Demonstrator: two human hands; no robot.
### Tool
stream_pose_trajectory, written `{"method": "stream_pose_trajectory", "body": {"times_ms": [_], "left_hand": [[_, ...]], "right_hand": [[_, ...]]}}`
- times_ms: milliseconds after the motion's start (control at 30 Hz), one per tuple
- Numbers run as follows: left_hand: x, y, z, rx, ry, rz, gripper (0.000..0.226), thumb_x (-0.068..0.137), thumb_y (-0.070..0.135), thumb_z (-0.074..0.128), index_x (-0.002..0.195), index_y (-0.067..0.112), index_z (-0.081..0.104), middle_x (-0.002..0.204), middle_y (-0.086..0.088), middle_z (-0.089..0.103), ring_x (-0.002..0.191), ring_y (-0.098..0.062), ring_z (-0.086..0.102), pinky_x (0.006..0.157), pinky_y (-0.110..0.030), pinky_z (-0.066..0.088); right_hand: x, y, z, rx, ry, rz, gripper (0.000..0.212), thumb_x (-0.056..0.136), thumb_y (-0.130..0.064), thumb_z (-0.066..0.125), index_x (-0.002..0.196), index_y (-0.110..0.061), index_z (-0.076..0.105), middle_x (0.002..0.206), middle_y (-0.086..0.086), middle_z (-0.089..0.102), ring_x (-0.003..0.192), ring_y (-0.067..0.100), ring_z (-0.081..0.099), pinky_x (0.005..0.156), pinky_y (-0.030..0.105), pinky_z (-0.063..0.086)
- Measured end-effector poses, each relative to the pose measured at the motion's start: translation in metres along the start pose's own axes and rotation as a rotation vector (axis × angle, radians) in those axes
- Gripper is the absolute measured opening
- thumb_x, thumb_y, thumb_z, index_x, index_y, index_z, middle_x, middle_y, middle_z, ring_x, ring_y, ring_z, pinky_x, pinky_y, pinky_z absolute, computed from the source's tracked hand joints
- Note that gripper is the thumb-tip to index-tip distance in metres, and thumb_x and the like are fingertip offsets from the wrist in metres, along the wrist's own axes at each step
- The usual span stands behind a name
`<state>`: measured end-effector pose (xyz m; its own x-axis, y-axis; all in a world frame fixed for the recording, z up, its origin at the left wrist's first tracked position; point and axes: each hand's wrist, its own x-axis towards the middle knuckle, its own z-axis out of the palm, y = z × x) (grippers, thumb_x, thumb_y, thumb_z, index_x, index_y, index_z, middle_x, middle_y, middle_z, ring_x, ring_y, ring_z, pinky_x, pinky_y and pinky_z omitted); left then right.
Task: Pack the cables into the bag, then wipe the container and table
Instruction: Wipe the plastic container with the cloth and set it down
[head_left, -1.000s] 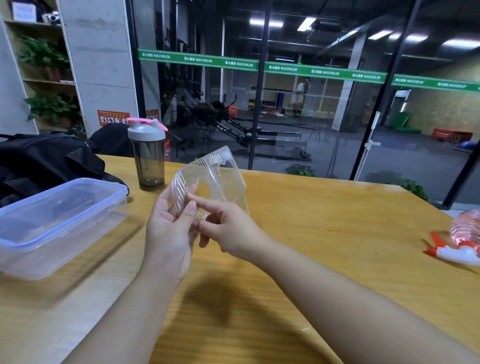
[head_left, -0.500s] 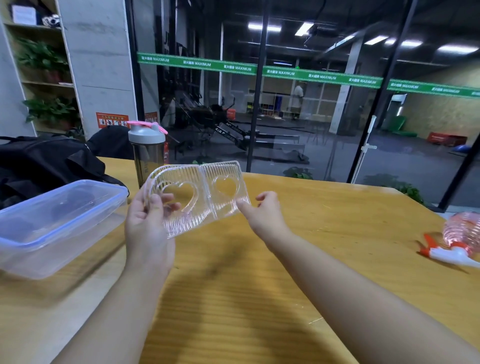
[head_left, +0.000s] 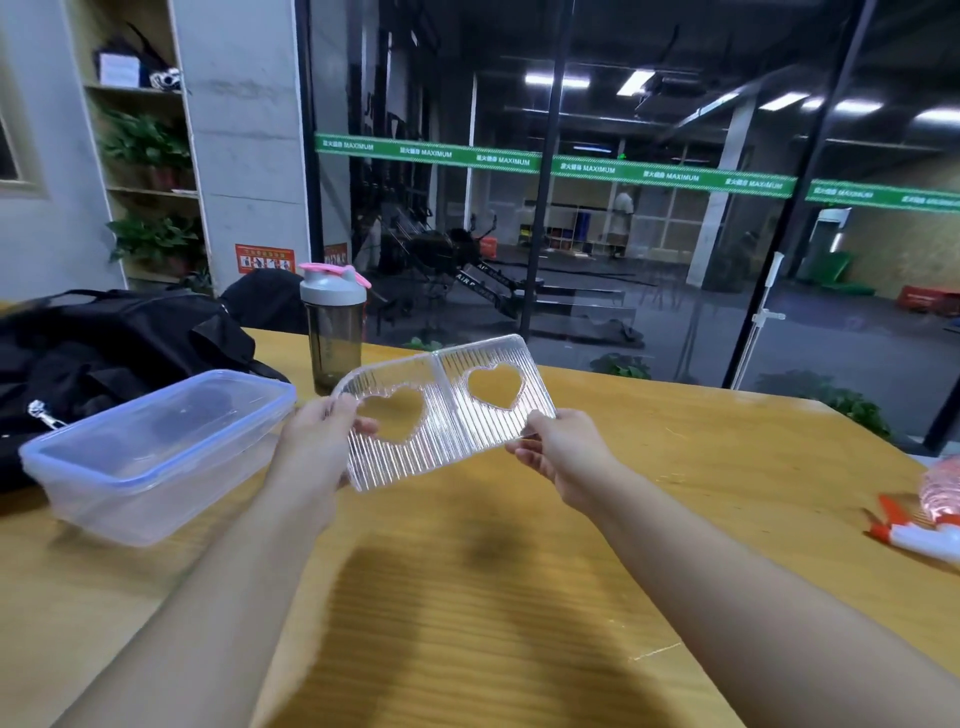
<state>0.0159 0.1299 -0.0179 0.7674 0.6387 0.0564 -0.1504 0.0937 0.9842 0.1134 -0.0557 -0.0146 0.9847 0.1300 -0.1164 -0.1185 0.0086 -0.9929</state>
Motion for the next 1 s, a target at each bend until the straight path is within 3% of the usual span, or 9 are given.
{"method": "stream_pose_trajectory", "body": {"times_ms": [100, 233, 367, 500, 600, 867, 1000], "left_hand": [[0.007, 0.001, -0.026, 0.125, -0.1, -0.056, 0.018, 0.096, 0.024, 0.049, 0.089, 0.01, 0.06, 0.082, -0.004, 0.06, 0.059, -0.015, 0.05, 0.049, -0.025, 0.045], [0.01, 0.003, -0.058, 0.212, -0.119, -0.046, 0.019, 0.094, 0.018, 0.053, 0.087, 0.001, 0.061, 0.082, -0.01, 0.059, 0.055, -0.018, 0.053, 0.047, -0.023, 0.051], [0.011, 0.011, -0.082, 0.215, -0.119, -0.051, 0.024, 0.094, 0.013, 0.052, 0.076, 0.002, 0.06, 0.062, -0.002, 0.057, 0.047, -0.015, 0.049, 0.044, -0.022, 0.05], [0.018, 0.015, -0.103, 0.154, 0.003, -0.05, 0.021, 0.094, 0.013, 0.052, 0.08, -0.001, 0.058, 0.064, -0.01, 0.049, 0.035, -0.008, 0.047, 0.039, -0.019, 0.047], [0.023, 0.018, -0.118, 0.074, 0.095, -0.034, 0.02, 0.094, 0.011, 0.053, 0.076, 0.002, 0.057, 0.069, -0.013, 0.053, 0.032, -0.006, 0.049, 0.038, -0.016, 0.046], [0.033, 0.025, -0.139, -0.046, 0.267, 0.044, 0.02, 0.093, 0.005, 0.052, 0.073, 0.004, 0.055, 0.074, -0.01, 0.055, 0.035, -0.005, 0.055, 0.038, -0.015, 0.046], [0.041, 0.033, -0.149, 0.044, 0.327, 0.098, 0.021, 0.093, 0.01, 0.052, 0.073, 0.01, 0.058, 0.074, -0.008, 0.056, 0.047, -0.015, 0.059, 0.04, -0.016, 0.048]], "right_hand": [[-0.002, 0.005, 0.005, -0.006, -0.015, -0.029, 0.02, 0.099, -0.008, 0.04, 0.083, -0.002, 0.052, 0.073, 0.011, 0.058, 0.058, 0.017, 0.061, 0.046, 0.017, 0.048], [-0.004, 0.008, 0.022, -0.017, -0.057, -0.046, 0.018, 0.1, -0.012, 0.041, 0.098, 0.001, 0.055, 0.074, 0.008, 0.06, 0.056, 0.013, 0.061, 0.048, 0.016, 0.05], [-0.01, 0.007, 0.041, -0.022, -0.111, -0.043, 0.022, 0.1, -0.013, 0.042, 0.106, 0.003, 0.056, 0.078, 0.008, 0.061, 0.057, 0.012, 0.06, 0.05, 0.016, 0.051], [-0.016, 0.006, 0.063, 0.01, -0.153, -0.031, 0.032, 0.1, -0.017, 0.045, 0.125, 0.003, 0.049, 0.098, 0.01, 0.064, 0.064, 0.015, 0.067, 0.051, 0.018, 0.052], [-0.018, 0.008, 0.073, 0.008, -0.183, -0.007, 0.043, 0.098, -0.017, 0.049, 0.137, -0.004, 0.036, 0.102, 0.006, 0.062, 0.067, 0.014, 0.067, 0.051, 0.019, 0.053], [-0.02, 0.017, 0.076, -0.137, -0.212, 0.02, 0.031, 0.093, -0.011, 0.053, 0.124, -0.011, 0.047, 0.108, 0.006, 0.064, 0.072, 0.014, 0.067, 0.053, 0.022, 0.052], [-0.022, 0.017, 0.076, -0.173, -0.228, -0.002, 0.025, 0.094, -0.012, 0.051, 0.12, -0.014, 0.05, 0.107, 0.004, 0.064, 0.073, 0.013, 0.067, 0.054, 0.022, 0.052]]}}
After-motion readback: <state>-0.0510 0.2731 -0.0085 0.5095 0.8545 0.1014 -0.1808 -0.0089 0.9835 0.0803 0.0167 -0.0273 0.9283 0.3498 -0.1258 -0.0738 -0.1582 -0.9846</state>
